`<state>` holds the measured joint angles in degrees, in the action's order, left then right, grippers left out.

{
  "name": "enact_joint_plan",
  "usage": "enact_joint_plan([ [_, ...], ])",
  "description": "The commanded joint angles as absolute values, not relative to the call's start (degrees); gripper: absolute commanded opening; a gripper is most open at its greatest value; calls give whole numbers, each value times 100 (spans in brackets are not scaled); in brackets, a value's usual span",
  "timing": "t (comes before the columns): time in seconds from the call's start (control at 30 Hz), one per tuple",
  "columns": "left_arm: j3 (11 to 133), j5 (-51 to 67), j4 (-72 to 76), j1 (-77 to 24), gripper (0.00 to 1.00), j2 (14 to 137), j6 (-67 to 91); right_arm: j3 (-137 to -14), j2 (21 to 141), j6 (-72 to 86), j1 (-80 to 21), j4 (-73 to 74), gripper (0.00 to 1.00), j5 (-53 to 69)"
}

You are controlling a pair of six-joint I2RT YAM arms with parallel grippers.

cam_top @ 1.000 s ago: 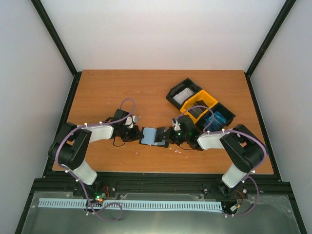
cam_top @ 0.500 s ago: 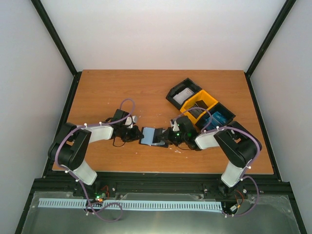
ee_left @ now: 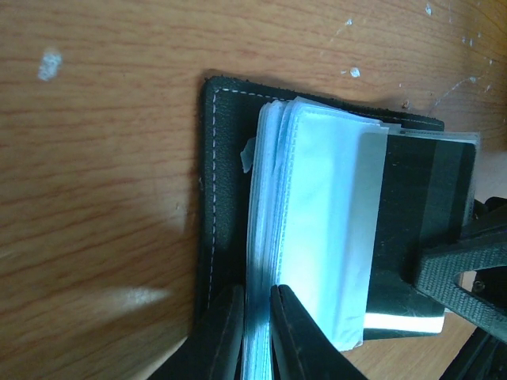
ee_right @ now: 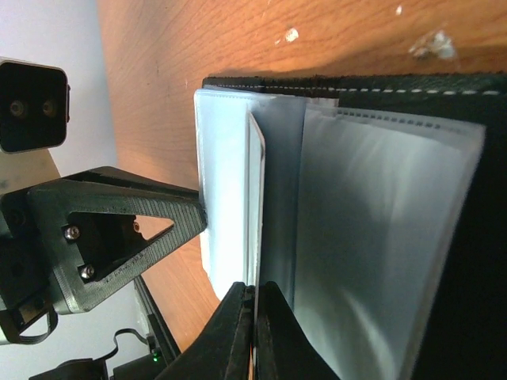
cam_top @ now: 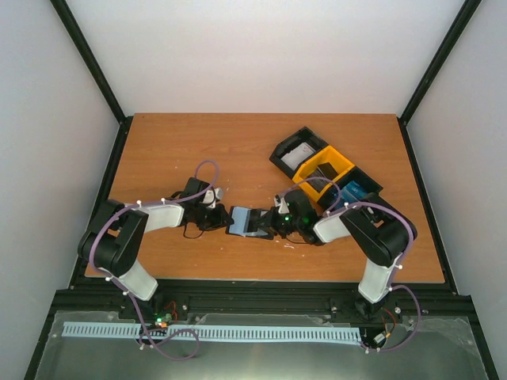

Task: Put the credit cards into the card holder
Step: Insert the credit card into the card holder.

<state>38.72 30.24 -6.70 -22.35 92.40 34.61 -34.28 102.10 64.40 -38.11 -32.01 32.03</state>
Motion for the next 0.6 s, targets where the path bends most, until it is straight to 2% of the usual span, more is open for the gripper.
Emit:
enact_joint_plan([
  [0.0, 3795, 2892, -760, -2224, 12, 9196, 3502, -3590, 10513, 6639, -3932, -3557, 4, 3329],
  [0.4, 3805, 2891, -764, -2228, 12, 9181, 3489, -3965, 10866, 6587, -3998, -3575, 10, 3435],
  [0.57, 3820, 2874, -773, -2228, 12, 9179, 3489, -3901, 10753, 6577, -4042, -3536, 25, 3321],
])
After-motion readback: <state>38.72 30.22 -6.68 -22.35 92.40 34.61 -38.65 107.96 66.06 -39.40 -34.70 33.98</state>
